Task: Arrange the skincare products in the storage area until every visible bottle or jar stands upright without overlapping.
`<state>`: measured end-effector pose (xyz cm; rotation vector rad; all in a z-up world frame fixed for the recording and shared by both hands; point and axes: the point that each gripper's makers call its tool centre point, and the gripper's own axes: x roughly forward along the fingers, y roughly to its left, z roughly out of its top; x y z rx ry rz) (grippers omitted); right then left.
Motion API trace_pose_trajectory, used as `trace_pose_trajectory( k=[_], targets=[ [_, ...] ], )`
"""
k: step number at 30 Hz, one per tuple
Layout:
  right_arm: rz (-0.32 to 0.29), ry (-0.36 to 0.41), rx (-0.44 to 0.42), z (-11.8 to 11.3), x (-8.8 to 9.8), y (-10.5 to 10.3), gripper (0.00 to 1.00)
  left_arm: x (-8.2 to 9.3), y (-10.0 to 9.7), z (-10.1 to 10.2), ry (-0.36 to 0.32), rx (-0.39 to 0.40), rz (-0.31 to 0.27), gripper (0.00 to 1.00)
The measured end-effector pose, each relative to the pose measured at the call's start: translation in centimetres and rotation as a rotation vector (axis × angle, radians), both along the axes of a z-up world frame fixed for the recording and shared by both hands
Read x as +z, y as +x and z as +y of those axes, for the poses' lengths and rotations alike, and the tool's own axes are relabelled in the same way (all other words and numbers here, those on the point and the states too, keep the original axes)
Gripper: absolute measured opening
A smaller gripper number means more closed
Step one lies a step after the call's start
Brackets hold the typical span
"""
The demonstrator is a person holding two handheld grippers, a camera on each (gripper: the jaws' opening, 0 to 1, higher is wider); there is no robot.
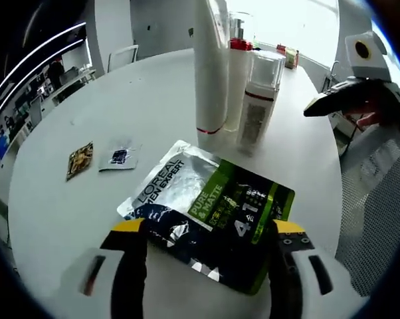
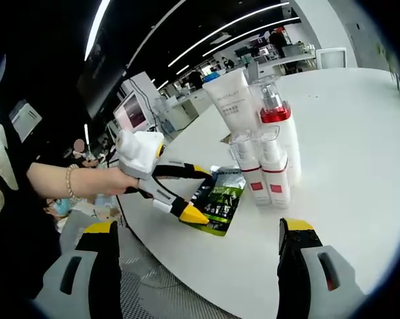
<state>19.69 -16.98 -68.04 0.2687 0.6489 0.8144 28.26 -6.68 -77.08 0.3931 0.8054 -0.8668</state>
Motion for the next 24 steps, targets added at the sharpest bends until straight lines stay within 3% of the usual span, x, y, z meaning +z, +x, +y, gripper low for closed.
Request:
trace_pose_trajectory(
  k=[9,13,24],
  targets=[
    [-0.001,-0.009,-0.001,-0.1,-0.1,0.0,1.00,1.0,0.0,-0.5,-0.036,0.014,-0.003,0.76],
    [-0.007,-0.010,-0.006,-0.2,0.0,0.1,1.00,1.3,-0.2,-0.4,-0.037,0.027,-0.005,0.81],
    [-0.022,-0.016,0.005,0.0,0.1,0.0,1.00,1.5,-1.3,2.0,-0.026,0.100,0.008,0.93]
  ],
)
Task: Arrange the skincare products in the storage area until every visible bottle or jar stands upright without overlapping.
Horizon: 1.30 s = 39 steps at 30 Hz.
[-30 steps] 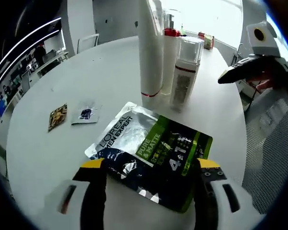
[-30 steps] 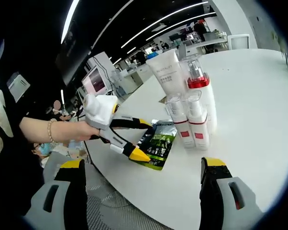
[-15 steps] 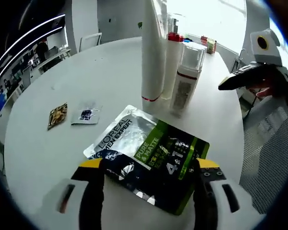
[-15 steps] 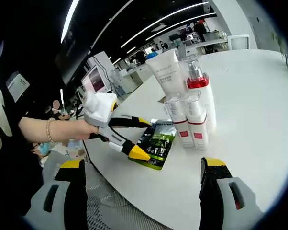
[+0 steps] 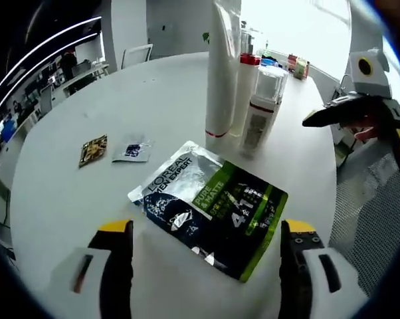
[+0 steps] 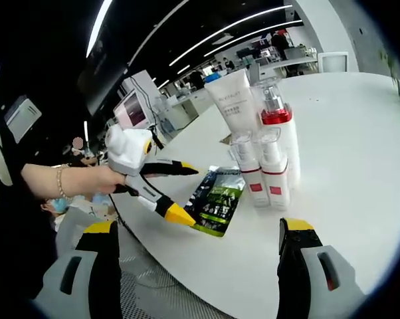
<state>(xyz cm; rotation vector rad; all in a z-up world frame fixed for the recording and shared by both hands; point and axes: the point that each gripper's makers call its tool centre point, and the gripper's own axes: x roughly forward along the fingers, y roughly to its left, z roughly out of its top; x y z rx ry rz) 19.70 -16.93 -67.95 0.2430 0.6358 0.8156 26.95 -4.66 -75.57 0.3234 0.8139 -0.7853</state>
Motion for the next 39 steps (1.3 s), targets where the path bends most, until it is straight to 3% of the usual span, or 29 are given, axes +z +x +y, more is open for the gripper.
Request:
trace_pose_trajectory(
  k=[4,22,39],
  targets=[
    [-0.005,0.008,0.000,0.1,0.2,0.0,1.00,0.1,-0.9,0.8,0.003,0.034,0.007,0.99],
    [-0.024,-0.011,0.032,0.5,0.3,-0.3,1.00,2.4,-3.7,3.1,-0.057,0.164,-0.011,0.99],
    [-0.034,-0.054,0.042,0.6,-0.1,-0.4,1.00,3.9,-6.9,7.0,-0.205,0.332,-0.020,0.99]
  ],
)
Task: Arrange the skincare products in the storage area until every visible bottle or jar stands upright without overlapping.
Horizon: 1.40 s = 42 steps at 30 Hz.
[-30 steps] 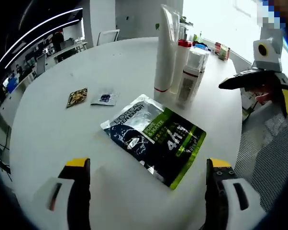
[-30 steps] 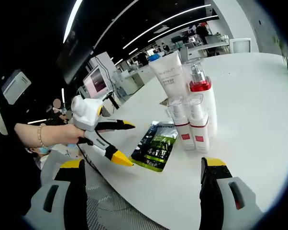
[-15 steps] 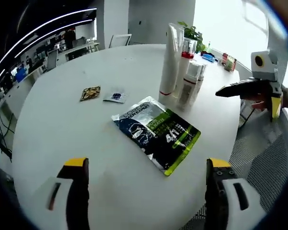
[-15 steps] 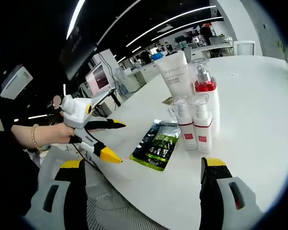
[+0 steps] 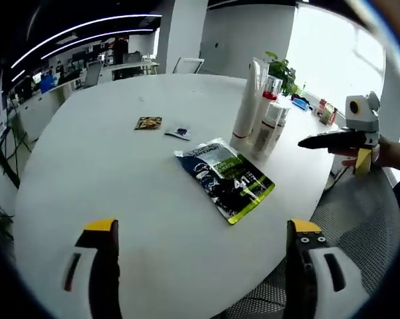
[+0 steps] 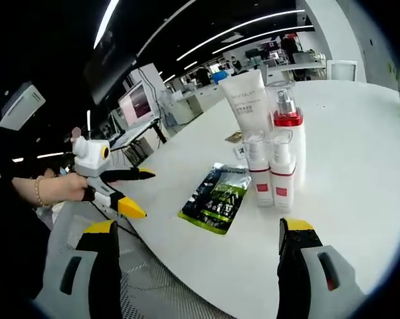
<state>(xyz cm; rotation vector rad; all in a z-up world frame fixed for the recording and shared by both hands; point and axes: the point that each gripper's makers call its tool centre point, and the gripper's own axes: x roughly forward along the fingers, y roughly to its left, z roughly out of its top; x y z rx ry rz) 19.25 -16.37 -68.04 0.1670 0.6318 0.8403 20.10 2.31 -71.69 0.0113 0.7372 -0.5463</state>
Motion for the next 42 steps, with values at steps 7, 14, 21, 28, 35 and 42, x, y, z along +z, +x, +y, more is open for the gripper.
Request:
trace_pose_trajectory(
  k=[7,14,21,28,35,42],
  targets=[
    [0.000,0.005,-0.011,-0.2,0.2,0.1,1.00,1.8,0.4,0.9,-0.025,0.025,-0.045,0.99],
    [-0.014,0.002,-0.032,-0.8,0.9,0.1,1.00,2.7,0.1,1.5,-0.042,0.040,-0.059,0.99],
    [-0.043,-0.042,-0.018,-0.7,0.6,0.1,1.00,2.2,-0.2,1.0,-0.034,0.020,-0.055,0.99],
    [-0.058,-0.064,-0.021,-1.1,0.5,0.2,1.00,2.2,-0.6,0.2,-0.034,-0.018,-0.051,0.99],
    [-0.059,-0.091,-0.015,-1.3,0.2,0.2,1.00,1.9,-0.5,0.1,-0.028,-0.022,-0.046,0.99],
    [-0.049,-0.098,-0.017,-1.5,-0.3,0.4,1.00,1.9,-0.6,0.1,-0.024,-0.022,-0.039,0.99]
  ],
)
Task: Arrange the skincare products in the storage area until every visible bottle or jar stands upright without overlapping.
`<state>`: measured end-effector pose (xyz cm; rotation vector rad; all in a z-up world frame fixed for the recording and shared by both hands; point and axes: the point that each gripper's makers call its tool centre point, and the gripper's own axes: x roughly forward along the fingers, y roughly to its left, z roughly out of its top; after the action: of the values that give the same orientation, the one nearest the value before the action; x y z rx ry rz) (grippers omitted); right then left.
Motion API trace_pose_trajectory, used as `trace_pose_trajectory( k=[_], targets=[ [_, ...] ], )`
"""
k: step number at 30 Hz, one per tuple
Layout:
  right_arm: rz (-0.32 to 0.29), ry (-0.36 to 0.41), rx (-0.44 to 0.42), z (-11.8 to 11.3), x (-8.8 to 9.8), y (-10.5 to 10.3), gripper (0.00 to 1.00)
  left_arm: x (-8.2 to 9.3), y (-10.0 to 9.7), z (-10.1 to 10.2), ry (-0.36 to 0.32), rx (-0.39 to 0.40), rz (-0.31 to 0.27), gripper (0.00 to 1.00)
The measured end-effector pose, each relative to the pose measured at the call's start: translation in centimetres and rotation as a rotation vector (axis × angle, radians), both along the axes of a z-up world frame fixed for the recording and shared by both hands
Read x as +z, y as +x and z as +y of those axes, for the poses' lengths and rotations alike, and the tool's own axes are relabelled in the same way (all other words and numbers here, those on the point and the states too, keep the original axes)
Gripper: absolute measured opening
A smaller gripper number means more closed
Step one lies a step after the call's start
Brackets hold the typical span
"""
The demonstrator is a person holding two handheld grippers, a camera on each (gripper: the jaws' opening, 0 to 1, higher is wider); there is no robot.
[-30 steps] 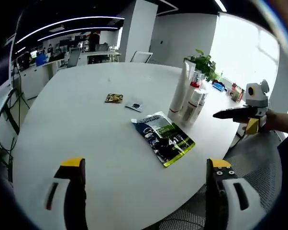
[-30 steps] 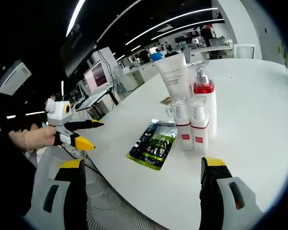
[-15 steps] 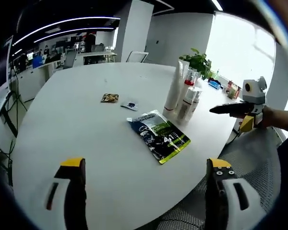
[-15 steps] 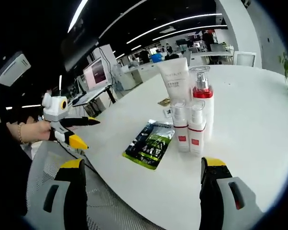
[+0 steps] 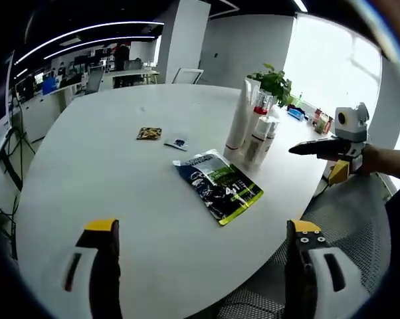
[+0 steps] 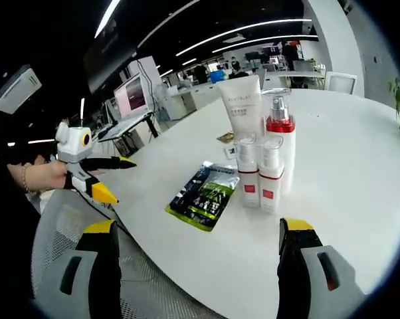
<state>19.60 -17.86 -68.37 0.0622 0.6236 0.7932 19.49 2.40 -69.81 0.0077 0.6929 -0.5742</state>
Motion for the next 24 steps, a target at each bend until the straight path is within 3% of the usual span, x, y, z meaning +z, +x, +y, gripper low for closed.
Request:
trace_pose_trajectory(
  k=[15,24],
  targets=[
    [0.015,-0.011,0.035,0.6,-0.4,-0.5,1.00,-0.2,0.4,1.0,0.026,0.068,0.038,0.99],
    [0.018,-0.007,0.037,0.7,-0.4,-0.7,1.00,0.4,1.7,-0.7,0.018,0.091,0.067,0.99]
  ],
)
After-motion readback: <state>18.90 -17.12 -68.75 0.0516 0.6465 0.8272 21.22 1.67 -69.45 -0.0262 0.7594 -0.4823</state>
